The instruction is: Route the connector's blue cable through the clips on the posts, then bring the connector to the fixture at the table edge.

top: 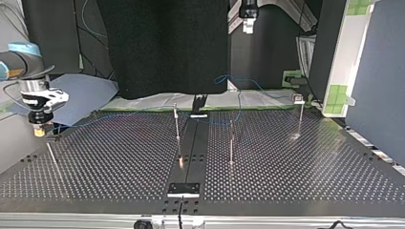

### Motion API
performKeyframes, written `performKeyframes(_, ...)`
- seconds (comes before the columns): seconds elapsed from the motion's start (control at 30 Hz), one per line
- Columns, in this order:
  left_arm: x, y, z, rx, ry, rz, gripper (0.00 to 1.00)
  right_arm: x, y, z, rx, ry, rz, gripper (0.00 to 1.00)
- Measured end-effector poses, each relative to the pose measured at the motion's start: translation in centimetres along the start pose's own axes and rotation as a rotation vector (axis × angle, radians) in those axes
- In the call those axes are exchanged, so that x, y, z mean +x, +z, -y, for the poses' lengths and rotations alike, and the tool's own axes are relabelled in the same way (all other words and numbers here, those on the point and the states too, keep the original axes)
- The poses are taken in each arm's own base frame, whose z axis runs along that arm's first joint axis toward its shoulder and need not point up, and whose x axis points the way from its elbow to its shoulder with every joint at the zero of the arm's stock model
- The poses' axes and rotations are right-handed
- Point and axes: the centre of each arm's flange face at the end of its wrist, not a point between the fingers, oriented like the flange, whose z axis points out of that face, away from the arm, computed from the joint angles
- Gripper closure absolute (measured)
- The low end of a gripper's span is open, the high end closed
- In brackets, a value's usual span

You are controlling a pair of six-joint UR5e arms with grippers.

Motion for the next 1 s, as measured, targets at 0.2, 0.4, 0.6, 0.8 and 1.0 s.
performKeyframes(0.2,-0.5,-0.1,-0.2,-0.008,-0.006,0.006,0.00,-0.5,0.4,0.3,0.033,-0.001,-0.007,1.00)
performKeyframes(0.4,0.3,0.2,0.2,-0.005,0.003,0.000,0.00,-0.4,0.6,0.5,0.062,-0.001,-0.018,1.00)
performKeyframes(0.6,-0.3,0.2,0.2,-0.005,-0.015,0.016,0.00,0.0,0.9,0.4,0.068,-0.002,-0.027,1.00)
performKeyframes(0.8,-1.4,0.1,0.0,-0.008,-0.029,0.029,0.00,0.1,1.1,0.2,0.068,0.003,-0.034,1.00)
performKeyframes(1.0,-0.6,0.2,0.1,-0.011,-0.013,0.013,0.00,0.2,1.2,0.3,0.075,0.001,-0.036,1.00)
